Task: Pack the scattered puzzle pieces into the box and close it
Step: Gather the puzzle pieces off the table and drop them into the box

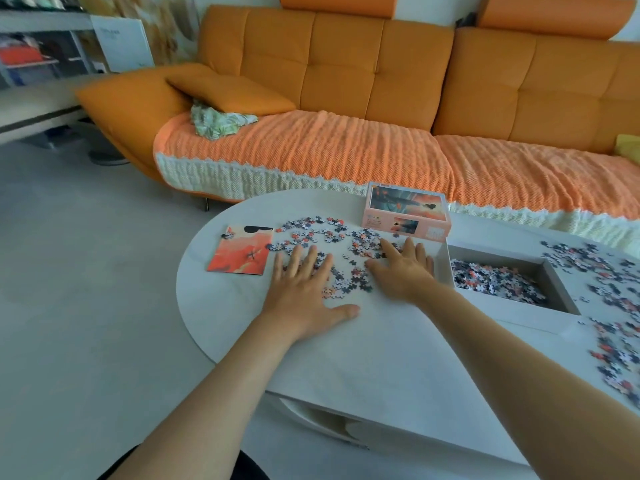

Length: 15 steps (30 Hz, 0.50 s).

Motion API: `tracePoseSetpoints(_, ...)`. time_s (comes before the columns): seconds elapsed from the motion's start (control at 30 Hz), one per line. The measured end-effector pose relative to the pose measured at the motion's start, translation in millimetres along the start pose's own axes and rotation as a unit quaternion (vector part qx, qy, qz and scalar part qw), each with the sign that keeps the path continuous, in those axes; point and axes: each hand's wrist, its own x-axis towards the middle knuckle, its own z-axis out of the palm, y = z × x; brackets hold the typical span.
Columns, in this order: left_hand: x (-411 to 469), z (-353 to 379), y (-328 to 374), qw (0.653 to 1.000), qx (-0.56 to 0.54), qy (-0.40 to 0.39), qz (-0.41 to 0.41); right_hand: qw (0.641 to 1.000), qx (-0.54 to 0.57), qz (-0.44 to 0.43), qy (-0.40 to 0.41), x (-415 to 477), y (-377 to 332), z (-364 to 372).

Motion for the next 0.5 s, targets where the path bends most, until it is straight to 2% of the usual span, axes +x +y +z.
tracePoseSetpoints(0.07, 12.3, 1.8, -1.2, 1.0, -0.008, -0.026, -0.013, 1.0, -0.003, 0.002, 0.001, 1.1, -1.9, 3.7)
tracePoseSetpoints(0.13, 21.1, 3.4, -0.8, 0.999, -0.03, -0.031, 0.013, 0.999, 0.0, -0.025, 0.021, -4.3, -4.1, 7.3)
tracePoseSetpoints(0.27, 28.8, 5.3, 2.8, 0.995, -0.064, 0.034, 0.067, 0.988, 0.067, -0.098, 0.095, -10.6, -7.3, 10.6)
tracePoseSetpoints(0.37, 31.8, 6.5, 2.3, 0.994, -0.056, 0.054, 0.075, 0.986, 0.079, -0.076, 0.128, 4.0, -8.1, 5.7)
tracePoseSetpoints(0.5, 35.0, 9.7, 0.4, 0.997, -0.039, 0.004, 0.073, 0.995, 0.035, -0.04, 0.084, 17.3, -8.1, 5.7)
